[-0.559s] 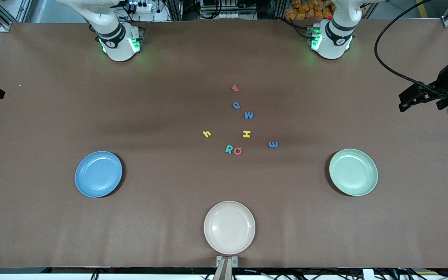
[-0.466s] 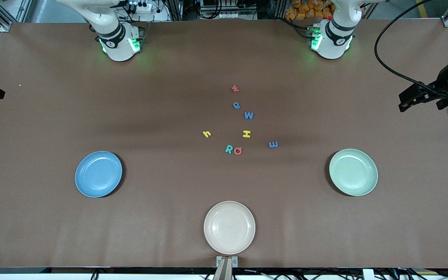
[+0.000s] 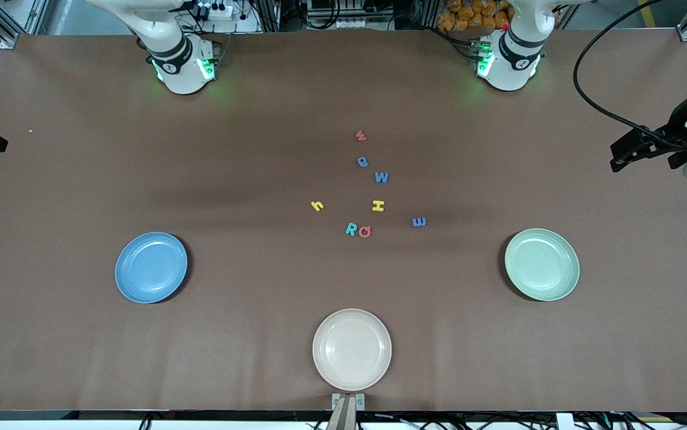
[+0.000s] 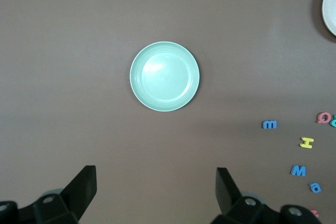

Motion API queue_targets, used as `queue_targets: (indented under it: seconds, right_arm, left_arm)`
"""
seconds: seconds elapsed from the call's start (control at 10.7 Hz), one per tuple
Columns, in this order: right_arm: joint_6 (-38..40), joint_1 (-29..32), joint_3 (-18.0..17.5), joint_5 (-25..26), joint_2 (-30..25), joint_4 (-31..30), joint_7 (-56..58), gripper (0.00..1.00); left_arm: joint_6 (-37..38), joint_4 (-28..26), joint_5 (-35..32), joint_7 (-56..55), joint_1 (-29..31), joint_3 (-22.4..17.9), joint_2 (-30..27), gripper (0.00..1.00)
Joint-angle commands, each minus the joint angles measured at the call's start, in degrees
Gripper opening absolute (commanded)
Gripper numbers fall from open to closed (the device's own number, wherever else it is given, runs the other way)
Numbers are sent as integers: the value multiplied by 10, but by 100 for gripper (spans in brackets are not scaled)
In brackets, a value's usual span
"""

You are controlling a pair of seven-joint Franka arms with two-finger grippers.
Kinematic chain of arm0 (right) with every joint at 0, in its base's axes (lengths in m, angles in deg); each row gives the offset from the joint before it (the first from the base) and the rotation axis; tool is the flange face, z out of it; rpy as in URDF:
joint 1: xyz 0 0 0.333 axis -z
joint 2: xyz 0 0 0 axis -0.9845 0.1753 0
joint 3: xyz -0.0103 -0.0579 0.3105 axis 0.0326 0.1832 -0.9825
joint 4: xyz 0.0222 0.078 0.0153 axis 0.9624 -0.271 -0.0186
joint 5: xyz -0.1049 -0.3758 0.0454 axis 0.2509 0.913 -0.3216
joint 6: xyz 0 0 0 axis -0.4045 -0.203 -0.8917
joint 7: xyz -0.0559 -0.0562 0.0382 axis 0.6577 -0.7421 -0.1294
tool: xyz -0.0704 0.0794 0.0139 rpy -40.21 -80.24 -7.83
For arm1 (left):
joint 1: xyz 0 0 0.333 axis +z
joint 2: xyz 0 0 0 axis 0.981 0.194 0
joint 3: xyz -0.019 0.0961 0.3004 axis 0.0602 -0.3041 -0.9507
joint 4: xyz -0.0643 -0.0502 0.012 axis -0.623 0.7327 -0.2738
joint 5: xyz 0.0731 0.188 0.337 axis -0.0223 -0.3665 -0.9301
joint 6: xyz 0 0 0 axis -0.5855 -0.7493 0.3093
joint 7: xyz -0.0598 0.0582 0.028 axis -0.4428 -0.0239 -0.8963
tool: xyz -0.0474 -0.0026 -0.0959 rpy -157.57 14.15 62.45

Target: Sort uppercase to blue plate, lowercase to green plate

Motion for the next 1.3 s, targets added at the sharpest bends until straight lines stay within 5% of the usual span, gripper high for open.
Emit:
queue_targets:
  seconds: [0.0, 0.19, 0.74, 1.21]
  right_arm:
    - [2, 7, -6, -8, -5, -6, -8, 100]
    - [1, 5, -7, -11, -2, -7, -8, 100]
    - [-11, -36, -7, -15, 24, -31, -12, 100]
    - [-106, -99, -7, -15, 47, -106, -17, 100]
  left_arm:
    - [-12, -5, 10, 8, -30, 2, 22, 100]
    - [-37, -10, 12, -3, -37, 51, 50, 100]
    - [-143, -33, 12, -175, -122, 61, 149, 100]
    - [-335, -174, 4, -272, -170, 64, 187, 100]
